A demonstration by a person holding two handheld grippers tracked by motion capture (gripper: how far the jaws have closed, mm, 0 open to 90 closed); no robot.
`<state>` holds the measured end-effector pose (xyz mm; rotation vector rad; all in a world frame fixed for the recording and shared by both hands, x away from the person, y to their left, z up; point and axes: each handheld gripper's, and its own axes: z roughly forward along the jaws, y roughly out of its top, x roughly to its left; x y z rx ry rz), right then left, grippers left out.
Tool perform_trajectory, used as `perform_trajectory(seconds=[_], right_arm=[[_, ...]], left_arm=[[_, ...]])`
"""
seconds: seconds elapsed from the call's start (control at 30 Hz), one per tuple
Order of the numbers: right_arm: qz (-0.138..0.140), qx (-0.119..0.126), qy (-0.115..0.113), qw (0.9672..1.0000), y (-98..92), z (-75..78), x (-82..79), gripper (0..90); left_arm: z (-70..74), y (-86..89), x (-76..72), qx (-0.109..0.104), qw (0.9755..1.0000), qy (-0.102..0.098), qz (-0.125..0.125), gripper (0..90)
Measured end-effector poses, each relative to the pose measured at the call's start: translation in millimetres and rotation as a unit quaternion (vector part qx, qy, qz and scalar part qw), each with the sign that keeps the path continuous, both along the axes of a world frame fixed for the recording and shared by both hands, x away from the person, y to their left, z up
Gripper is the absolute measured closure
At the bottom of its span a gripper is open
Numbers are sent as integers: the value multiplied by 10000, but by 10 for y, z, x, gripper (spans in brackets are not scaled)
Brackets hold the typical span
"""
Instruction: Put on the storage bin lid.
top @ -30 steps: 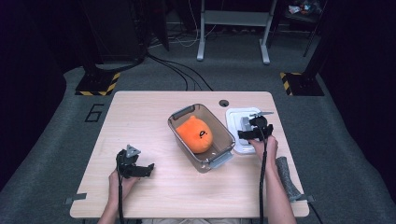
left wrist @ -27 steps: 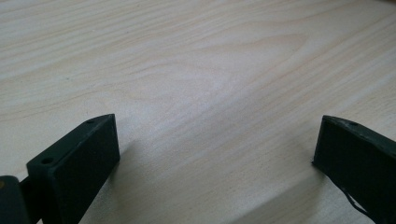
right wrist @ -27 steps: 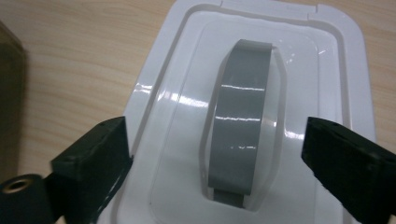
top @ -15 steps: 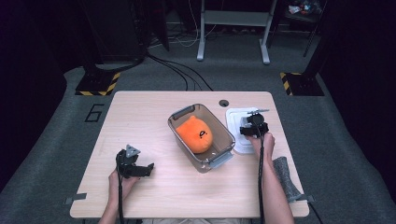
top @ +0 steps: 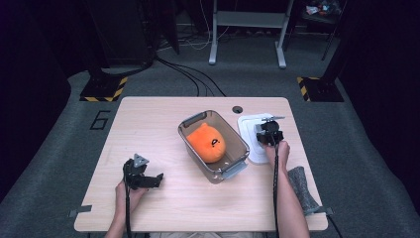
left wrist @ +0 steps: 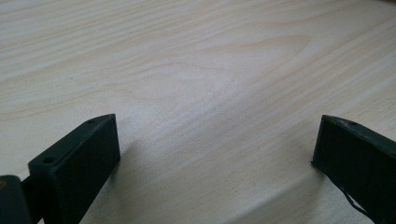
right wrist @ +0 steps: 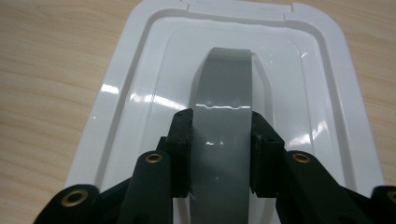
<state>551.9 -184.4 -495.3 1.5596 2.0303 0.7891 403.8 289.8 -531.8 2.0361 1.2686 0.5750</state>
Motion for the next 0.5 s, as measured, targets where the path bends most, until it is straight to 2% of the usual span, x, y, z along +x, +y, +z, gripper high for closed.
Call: perform_trajectory(seconds=[0.27,0.5], right_arm=[[21,160,-5,9999,-34,41,-29,665],[89,329,-27,9994,-52,208,-70,665]], left_arm=[[0,-1,-1,-5,10000,1,20,1],[-1,-1,-1,-6,10000,-2,23,1]])
